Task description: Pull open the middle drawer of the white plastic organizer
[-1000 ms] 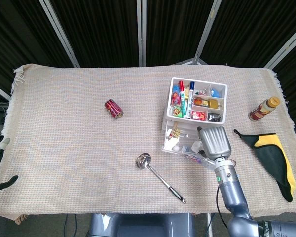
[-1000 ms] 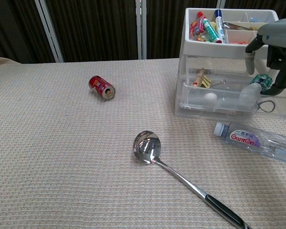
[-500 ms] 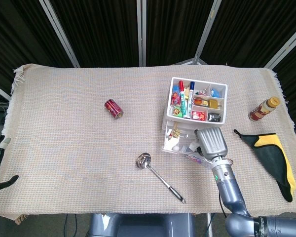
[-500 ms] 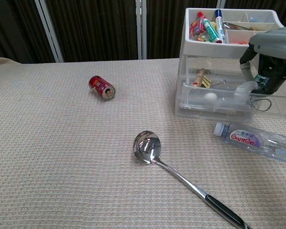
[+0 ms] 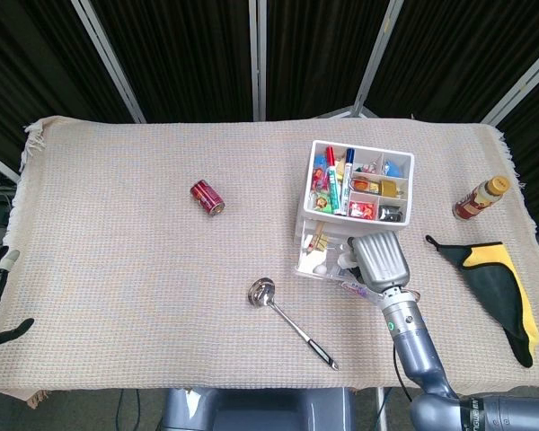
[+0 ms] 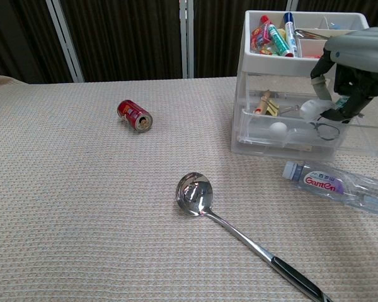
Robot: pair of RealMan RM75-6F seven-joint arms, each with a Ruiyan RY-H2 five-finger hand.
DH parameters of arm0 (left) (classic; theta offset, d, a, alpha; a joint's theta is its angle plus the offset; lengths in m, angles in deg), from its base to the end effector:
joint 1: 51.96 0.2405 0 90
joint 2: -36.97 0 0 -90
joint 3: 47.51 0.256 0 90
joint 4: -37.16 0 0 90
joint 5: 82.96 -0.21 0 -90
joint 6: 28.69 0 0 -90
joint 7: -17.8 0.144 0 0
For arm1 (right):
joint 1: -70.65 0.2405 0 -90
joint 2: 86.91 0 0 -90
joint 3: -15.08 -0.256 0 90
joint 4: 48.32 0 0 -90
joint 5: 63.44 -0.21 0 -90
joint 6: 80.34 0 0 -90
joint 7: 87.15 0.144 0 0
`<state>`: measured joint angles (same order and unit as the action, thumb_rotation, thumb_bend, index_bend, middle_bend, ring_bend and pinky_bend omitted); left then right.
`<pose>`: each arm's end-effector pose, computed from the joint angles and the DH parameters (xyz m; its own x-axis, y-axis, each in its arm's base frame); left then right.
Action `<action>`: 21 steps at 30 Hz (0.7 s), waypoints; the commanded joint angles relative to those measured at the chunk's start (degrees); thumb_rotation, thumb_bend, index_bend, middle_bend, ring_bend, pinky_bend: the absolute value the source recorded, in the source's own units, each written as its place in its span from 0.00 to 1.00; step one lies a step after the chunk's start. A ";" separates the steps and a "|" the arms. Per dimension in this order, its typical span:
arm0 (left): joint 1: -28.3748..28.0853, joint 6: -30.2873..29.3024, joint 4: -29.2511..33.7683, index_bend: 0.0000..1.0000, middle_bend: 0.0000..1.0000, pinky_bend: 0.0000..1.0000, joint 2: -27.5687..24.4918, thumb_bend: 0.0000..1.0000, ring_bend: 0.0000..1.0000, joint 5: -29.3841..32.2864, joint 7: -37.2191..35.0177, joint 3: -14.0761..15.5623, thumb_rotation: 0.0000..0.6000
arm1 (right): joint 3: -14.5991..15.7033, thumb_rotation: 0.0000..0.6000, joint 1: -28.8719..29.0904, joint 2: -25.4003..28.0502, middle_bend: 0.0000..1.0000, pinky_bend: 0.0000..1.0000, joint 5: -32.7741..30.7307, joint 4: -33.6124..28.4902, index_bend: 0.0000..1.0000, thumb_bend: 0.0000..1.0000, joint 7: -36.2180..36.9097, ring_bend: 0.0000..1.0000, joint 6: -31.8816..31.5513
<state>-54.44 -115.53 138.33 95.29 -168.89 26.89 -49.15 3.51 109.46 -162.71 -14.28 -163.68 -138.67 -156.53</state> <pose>-0.2948 0.1624 0.1780 0.4913 0.0157 0.8708 0.8705 0.0227 -0.4916 -0.1237 -0.2994 0.0715 0.5964 -0.1101 0.7951 -0.7973 -0.1960 0.5709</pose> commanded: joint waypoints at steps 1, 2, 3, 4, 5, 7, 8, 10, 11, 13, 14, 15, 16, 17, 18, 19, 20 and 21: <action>-0.01 0.03 -0.04 0.00 0.00 0.00 0.00 0.05 0.00 0.08 -0.05 -0.02 1.00 | -0.23 1.00 -0.42 1.14 0.99 0.71 1.27 -1.44 0.67 0.28 0.92 0.99 -1.18; -0.04 0.08 -0.06 0.00 0.00 0.00 0.01 0.05 0.00 0.13 -0.05 -0.04 1.00 | -0.31 1.00 -0.72 1.93 0.99 0.71 1.94 -2.35 0.67 0.28 1.35 0.99 -1.72; -0.05 0.10 -0.04 0.00 0.00 0.00 0.00 0.05 0.00 0.15 -0.04 -0.04 1.00 | -0.35 1.00 -0.98 2.58 0.99 0.71 2.51 -3.04 0.67 0.28 1.70 0.99 -2.14; -0.07 0.12 -0.02 0.00 0.00 0.00 -0.01 0.05 0.00 0.14 -0.02 -0.03 1.00 | -0.36 1.00 -1.27 3.25 0.99 0.71 3.10 -3.75 0.67 0.28 2.03 0.99 -2.57; -0.05 0.09 0.01 0.00 0.00 0.00 -0.02 0.05 0.00 0.06 0.02 0.01 1.00 | -0.31 1.00 -1.60 3.98 0.99 0.71 3.72 -4.49 0.67 0.28 2.32 0.99 -2.99; -0.04 0.01 0.08 0.00 0.00 0.00 -0.02 0.05 0.00 -0.07 0.04 0.05 1.00 | -0.11 1.00 -2.55 5.87 0.99 0.71 5.48 -6.29 0.66 0.28 3.03 0.99 -4.22; -0.01 -0.05 0.11 0.00 0.00 0.00 -0.02 0.05 0.00 -0.10 0.02 0.06 1.00 | 0.05 1.00 -3.02 6.74 0.99 0.71 6.24 -6.96 0.66 0.28 3.39 0.99 -4.69; 0.06 -0.16 0.19 0.00 0.00 0.00 -0.06 0.05 0.00 -0.14 0.04 0.10 1.00 | 0.31 1.00 -3.98 8.43 0.99 0.71 7.55 -7.95 0.66 0.28 4.22 0.99 -5.52; 0.11 -0.25 0.27 0.00 0.00 0.00 -0.09 0.05 0.00 -0.18 0.04 0.12 1.00 | 0.31 1.00 -4.46 9.31 0.99 0.71 8.02 -8.29 0.66 0.28 4.73 0.99 -5.94; 0.19 -0.49 0.40 0.00 0.00 0.00 -0.14 0.05 0.00 -0.35 0.03 0.13 1.00 | -0.08 1.00 -5.43 11.20 0.99 0.71 8.16 -8.68 0.66 0.28 6.00 0.99 -6.78; 0.26 -0.66 0.46 0.00 0.00 0.00 -0.17 0.05 0.00 -0.52 0.04 0.17 1.00 | -0.35 1.00 -6.04 12.46 0.99 0.71 7.99 -8.66 0.66 0.28 6.80 0.99 -7.19; 0.29 -0.74 0.49 0.00 0.00 0.00 -0.18 0.05 0.00 -0.62 0.04 0.20 1.00 | -0.47 1.00 -6.29 13.04 0.99 0.71 7.88 -8.52 0.66 0.28 7.11 0.99 -7.32; 0.35 -0.89 0.56 0.00 0.00 0.00 -0.22 0.05 0.00 -0.75 0.03 0.22 1.00 | -0.66 1.00 -6.85 14.21 0.99 0.71 7.54 -7.91 0.65 0.28 7.55 0.99 -7.71; 0.40 -1.00 0.60 0.00 0.00 0.00 -0.23 0.05 0.00 -0.80 0.00 0.23 1.00 | -0.80 1.00 -7.35 15.11 0.99 0.71 7.06 -7.21 0.65 0.28 7.89 0.99 -8.07; 0.42 -1.05 0.61 0.00 0.00 0.00 -0.24 0.05 0.00 -0.84 -0.04 0.24 1.00 | -1.02 1.00 -7.80 15.84 0.99 0.71 6.52 -6.44 0.65 0.28 8.41 0.99 -8.34; 0.43 -1.03 0.62 0.00 0.00 0.00 -0.23 0.05 0.00 -0.85 -0.04 0.26 1.00 | -1.21 1.00 -8.15 16.34 0.99 0.71 6.07 -5.72 0.65 0.27 9.00 0.99 -8.44; 0.42 -0.99 0.61 0.00 0.00 0.00 -0.24 0.05 0.00 -0.85 0.00 0.28 1.00 | -1.37 1.00 -8.48 16.71 0.99 0.71 5.54 -4.88 0.65 0.27 9.56 0.99 -8.51; 0.41 -0.96 0.61 0.00 0.00 0.00 -0.23 0.05 0.00 -0.85 0.06 0.29 1.00 | -1.50 1.00 -8.69 16.87 0.99 0.71 5.11 -4.30 0.64 0.26 9.87 0.99 -8.59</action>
<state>-54.03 -116.51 138.94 95.06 -169.74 26.96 -48.86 2.41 101.48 -146.51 -8.30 -169.05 -129.69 -164.72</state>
